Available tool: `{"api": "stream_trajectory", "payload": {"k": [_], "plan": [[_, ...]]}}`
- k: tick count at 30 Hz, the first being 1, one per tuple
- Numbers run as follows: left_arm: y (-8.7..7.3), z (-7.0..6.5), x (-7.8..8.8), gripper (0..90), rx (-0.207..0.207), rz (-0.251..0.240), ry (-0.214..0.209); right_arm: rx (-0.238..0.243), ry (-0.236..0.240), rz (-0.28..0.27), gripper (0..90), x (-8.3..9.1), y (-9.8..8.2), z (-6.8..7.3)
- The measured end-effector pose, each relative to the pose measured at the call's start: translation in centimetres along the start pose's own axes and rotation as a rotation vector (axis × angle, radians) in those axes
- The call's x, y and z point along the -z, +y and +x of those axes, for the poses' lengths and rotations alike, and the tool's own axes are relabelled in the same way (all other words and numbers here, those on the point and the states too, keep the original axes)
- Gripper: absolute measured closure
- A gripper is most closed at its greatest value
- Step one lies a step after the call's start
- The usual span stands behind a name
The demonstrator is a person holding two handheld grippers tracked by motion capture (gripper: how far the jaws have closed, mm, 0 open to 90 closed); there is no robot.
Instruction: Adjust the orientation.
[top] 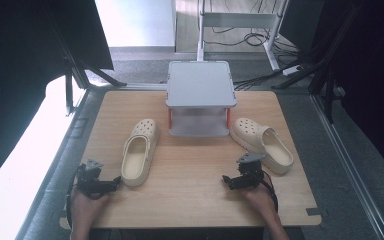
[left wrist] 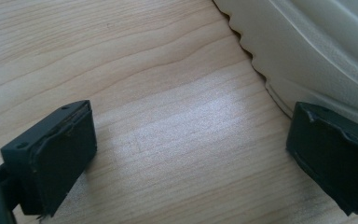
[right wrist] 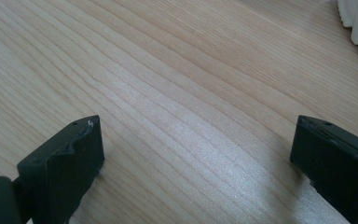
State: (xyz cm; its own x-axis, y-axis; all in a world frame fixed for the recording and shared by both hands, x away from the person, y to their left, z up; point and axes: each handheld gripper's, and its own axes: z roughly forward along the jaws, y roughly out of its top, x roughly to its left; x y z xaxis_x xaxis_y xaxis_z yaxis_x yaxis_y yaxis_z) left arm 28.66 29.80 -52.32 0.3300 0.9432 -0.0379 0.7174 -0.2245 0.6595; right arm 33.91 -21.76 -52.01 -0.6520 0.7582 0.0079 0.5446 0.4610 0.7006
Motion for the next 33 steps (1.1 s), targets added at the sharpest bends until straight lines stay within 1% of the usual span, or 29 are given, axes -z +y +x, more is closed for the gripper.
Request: {"api": "stream_trajectory", "payload": {"k": [19, 21, 23, 26, 31, 33], "plan": [[0.0, 0.0, 0.0, 1.2, 0.001, 0.000, 0.000, 0.005, 0.005, 0.004, 1.8, 0.0, 0.0, 0.0], [0.0, 0.0, 0.0, 1.2, 0.001, 0.000, 0.000, -0.005, 0.003, 0.001, 1.5, 0.0, 0.0, 0.0], [0.0, 0.0, 0.0, 1.2, 0.001, 0.000, 0.000, -0.024, 0.013, 0.000, 0.6, 0.0, 0.1, 0.0], [0.0, 0.0, 0.0, 1.2, 0.000, 0.000, 0.000, -0.018, 0.024, 0.015, 1.3, 0.1, 0.4, 0.3], [0.0, 0.0, 0.0, 1.3, 0.001, 0.001, 0.003, -0.005, 0.043, 0.009, 3.6, 0.4, 1.1, 0.7], [0.0, 0.0, 0.0, 1.3, 0.001, 0.001, 0.004, 0.002, 0.050, 0.000, 3.7, 0.8, 1.9, 0.9]]}}
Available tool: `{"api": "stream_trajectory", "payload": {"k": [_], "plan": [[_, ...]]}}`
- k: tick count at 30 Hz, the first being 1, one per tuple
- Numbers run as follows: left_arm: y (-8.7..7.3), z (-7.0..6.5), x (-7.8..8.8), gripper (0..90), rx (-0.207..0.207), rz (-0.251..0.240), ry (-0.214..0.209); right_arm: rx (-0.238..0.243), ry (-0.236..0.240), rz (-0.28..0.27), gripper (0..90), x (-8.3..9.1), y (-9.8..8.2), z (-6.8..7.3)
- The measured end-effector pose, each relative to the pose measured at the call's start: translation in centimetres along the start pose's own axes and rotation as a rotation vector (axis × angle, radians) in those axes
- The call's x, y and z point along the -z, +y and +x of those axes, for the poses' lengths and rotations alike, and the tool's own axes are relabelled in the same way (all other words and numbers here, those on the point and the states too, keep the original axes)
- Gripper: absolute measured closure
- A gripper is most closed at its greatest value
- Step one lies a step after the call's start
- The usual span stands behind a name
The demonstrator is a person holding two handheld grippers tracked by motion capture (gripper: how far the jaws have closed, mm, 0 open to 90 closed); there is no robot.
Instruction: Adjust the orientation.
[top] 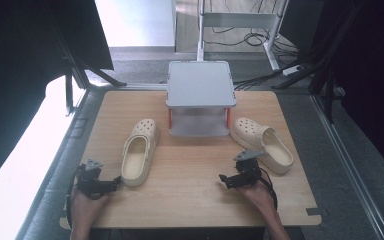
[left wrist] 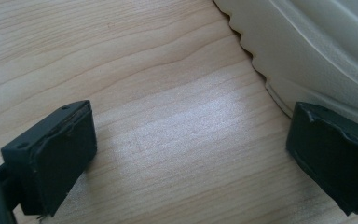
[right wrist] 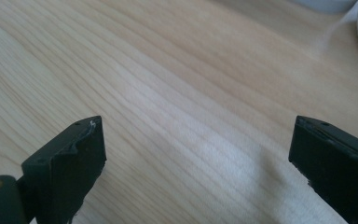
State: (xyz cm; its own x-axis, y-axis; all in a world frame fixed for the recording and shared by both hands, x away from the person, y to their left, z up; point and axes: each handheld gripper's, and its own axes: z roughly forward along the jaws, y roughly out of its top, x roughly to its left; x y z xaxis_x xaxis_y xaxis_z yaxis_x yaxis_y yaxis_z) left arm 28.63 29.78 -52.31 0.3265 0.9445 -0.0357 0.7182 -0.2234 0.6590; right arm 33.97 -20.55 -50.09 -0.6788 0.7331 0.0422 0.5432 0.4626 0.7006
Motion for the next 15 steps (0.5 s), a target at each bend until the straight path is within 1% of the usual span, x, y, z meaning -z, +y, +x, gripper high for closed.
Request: {"api": "stream_trajectory", "payload": {"k": [2, 3, 4, 5, 6, 9, 10, 11, 12, 13, 14, 15], "plan": [[0.0, 0.0, 0.0, 1.4, 0.000, 0.000, 0.000, -0.002, 0.007, -0.009, 3.7, 0.1, 0.3, 0.0], [0.0, 0.0, 0.0, 1.4, 0.000, 0.000, 0.000, -0.012, 0.018, -0.025, 3.6, 0.3, 0.9, 0.1], [0.0, 0.0, 0.0, 1.4, 0.000, 0.000, 0.000, -0.016, 0.027, -0.030, 3.6, 0.4, 1.2, 0.1], [0.0, 0.0, 0.0, 1.4, 0.000, 0.000, 0.000, -0.016, 0.027, -0.030, 3.6, 0.4, 1.2, 0.1], [0.0, 0.0, 0.0, 1.4, 0.000, 0.000, 0.000, -0.014, 0.038, -0.037, 4.3, 0.5, 1.9, 0.2], [0.0, 0.0, 0.0, 1.4, 0.000, 0.000, 0.000, -0.011, 0.056, -0.047, 5.7, 0.5, 2.8, 0.6], [0.0, 0.0, 0.0, 1.4, 0.000, 0.000, 0.000, -0.011, 0.056, -0.047, 5.7, 0.5, 2.8, 0.6], [0.0, 0.0, 0.0, 1.4, 0.000, 0.000, 0.000, -0.011, 0.075, -0.049, 6.3, 0.5, 3.5, 0.8], [0.0, 0.0, 0.0, 1.4, 0.000, 0.000, 0.000, -0.008, 0.083, -0.051, 6.4, 0.4, 3.9, 0.9], [0.0, 0.0, 0.0, 1.4, 0.000, 0.000, 0.000, -0.008, 0.083, -0.051, 6.4, 0.4, 3.9, 0.9], [0.0, 0.0, 0.0, 1.4, 0.000, 0.000, 0.000, -0.004, 0.085, -0.048, 6.5, 0.2, 4.3, 1.0], [0.0, 0.0, 0.0, 1.4, 0.001, 0.000, 0.000, 0.015, 0.089, -0.038, 7.6, -0.1, 5.0, 1.3]]}}
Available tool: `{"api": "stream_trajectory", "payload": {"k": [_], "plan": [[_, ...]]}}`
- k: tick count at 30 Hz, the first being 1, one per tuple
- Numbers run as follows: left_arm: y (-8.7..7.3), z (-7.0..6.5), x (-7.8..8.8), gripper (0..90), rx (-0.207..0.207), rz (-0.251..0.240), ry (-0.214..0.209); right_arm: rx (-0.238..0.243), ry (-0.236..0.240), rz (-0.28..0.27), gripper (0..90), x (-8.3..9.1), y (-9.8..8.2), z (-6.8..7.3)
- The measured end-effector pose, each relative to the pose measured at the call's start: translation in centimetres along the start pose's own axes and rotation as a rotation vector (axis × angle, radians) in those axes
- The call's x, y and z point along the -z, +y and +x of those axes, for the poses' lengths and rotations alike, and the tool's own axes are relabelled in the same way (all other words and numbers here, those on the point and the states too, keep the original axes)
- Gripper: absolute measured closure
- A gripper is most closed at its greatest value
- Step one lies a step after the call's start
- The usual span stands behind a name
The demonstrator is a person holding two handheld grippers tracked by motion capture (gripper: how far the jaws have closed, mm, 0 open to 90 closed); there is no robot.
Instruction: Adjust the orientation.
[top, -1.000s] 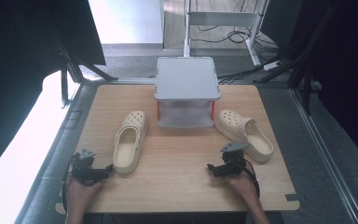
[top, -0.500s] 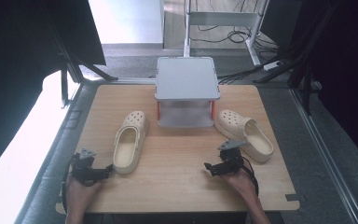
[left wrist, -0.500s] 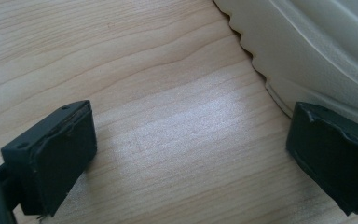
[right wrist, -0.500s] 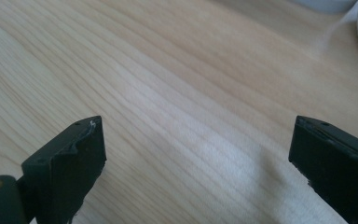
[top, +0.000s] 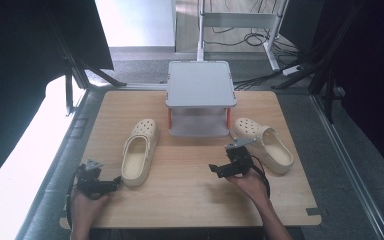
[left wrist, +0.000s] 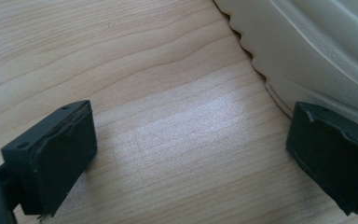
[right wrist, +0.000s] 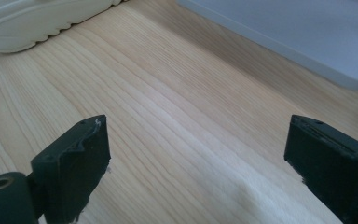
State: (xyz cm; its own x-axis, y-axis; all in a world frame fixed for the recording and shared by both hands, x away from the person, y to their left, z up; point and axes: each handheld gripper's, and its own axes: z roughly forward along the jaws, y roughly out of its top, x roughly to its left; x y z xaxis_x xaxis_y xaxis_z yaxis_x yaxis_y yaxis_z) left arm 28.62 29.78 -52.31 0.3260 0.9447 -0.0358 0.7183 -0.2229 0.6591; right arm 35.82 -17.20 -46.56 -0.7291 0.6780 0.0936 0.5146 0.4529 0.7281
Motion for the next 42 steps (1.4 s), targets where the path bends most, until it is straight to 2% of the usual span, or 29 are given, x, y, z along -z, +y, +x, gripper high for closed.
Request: {"api": "stream_trajectory", "payload": {"k": [3, 5, 17, 27, 28, 33, 42], "plan": [[0.0, 0.0, 0.0, 1.4, 0.000, 0.000, 0.000, 0.011, 0.017, 0.002, 8.1, -0.4, 0.7, 0.3], [0.0, 0.0, 0.0, 1.4, 0.000, 0.000, 0.000, 0.044, 0.023, 0.015, 9.1, -1.1, 1.7, 0.9], [0.0, 0.0, 0.0, 1.4, -0.001, 0.000, -0.001, 0.078, 0.075, 0.001, 10.2, -3.7, 5.2, 3.0], [-0.4, 0.4, 0.3, 1.3, 0.002, 0.002, 0.002, 0.080, 0.126, 0.027, 12.6, -6.9, 7.9, 5.3], [-0.4, 0.5, 0.4, 1.3, 0.005, 0.001, 0.004, 0.083, 0.138, 0.032, 12.9, -7.7, 8.4, 5.9], [-0.7, 0.8, 0.7, 1.3, 0.009, -0.001, 0.005, 0.072, 0.172, 0.042, 13.3, -9.5, 9.5, 7.2], [-0.8, 0.9, 0.7, 1.3, 0.005, 0.000, 0.005, 0.062, 0.176, 0.047, 13.7, -12.1, 11.8, 9.3]]}}
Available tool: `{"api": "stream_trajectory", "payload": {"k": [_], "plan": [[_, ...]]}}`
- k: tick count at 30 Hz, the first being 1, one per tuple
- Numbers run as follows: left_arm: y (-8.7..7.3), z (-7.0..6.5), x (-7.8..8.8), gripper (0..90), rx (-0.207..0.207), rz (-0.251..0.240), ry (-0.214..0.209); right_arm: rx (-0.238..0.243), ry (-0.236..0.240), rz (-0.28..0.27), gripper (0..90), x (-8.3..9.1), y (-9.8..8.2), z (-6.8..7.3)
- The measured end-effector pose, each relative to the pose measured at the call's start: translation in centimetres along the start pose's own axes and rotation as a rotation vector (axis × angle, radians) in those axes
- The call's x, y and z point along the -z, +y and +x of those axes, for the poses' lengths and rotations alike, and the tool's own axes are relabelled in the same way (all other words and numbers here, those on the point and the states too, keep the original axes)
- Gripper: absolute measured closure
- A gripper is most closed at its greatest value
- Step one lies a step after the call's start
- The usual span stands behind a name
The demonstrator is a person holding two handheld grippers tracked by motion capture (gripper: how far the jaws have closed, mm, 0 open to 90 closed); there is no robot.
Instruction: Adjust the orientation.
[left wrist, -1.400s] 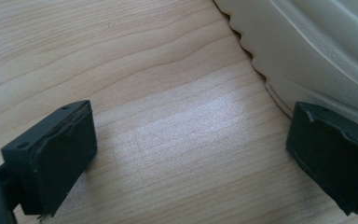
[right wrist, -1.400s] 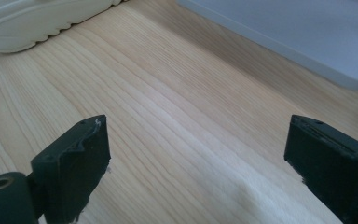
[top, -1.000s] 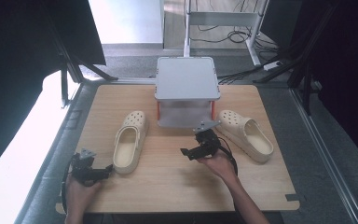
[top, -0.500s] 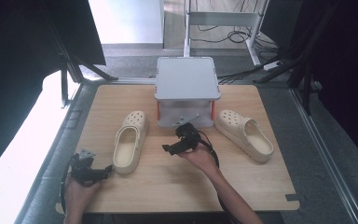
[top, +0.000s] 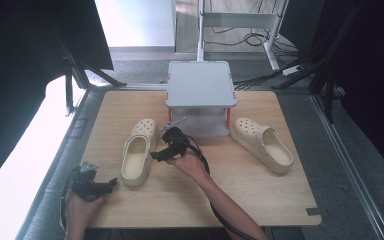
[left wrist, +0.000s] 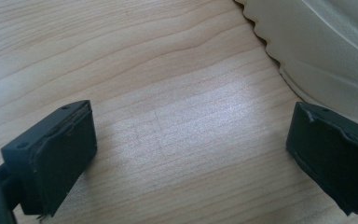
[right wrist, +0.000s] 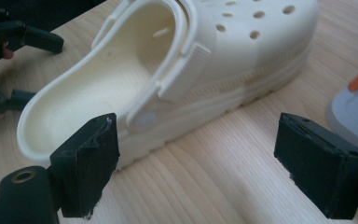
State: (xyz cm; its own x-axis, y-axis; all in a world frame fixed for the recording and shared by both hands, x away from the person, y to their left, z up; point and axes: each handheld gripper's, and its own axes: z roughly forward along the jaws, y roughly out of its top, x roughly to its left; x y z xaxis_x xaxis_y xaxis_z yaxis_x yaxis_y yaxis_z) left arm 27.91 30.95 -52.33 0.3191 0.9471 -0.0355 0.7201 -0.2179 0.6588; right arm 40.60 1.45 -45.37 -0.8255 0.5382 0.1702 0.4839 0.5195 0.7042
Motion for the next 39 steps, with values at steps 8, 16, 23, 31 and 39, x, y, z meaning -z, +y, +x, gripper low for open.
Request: {"api": "stream_trajectory", "payload": {"k": [8, 16, 23, 31, 39], "plan": [[0.0, 0.0, 0.0, 1.3, 0.001, 0.000, 0.000, -0.031, -0.022, 0.016, 13.8, -2.0, 1.8, 1.0], [0.0, 0.0, 0.0, 1.3, 0.000, 0.001, 0.000, -0.062, -0.081, 0.051, 18.6, -4.4, 3.0, 1.4], [0.0, 0.0, 0.0, 1.3, 0.001, 0.001, 0.000, -0.111, -0.163, 0.141, 29.4, -5.8, 3.4, 1.3], [0.0, 0.0, 0.0, 1.1, 0.001, 0.001, -0.002, -0.119, -0.191, 0.153, 59.6, -4.9, 3.6, 1.2], [0.0, 0.0, 0.0, 1.0, 0.001, 0.001, -0.001, -0.071, -0.180, 0.174, 77.3, -3.5, 3.8, -0.1]]}}
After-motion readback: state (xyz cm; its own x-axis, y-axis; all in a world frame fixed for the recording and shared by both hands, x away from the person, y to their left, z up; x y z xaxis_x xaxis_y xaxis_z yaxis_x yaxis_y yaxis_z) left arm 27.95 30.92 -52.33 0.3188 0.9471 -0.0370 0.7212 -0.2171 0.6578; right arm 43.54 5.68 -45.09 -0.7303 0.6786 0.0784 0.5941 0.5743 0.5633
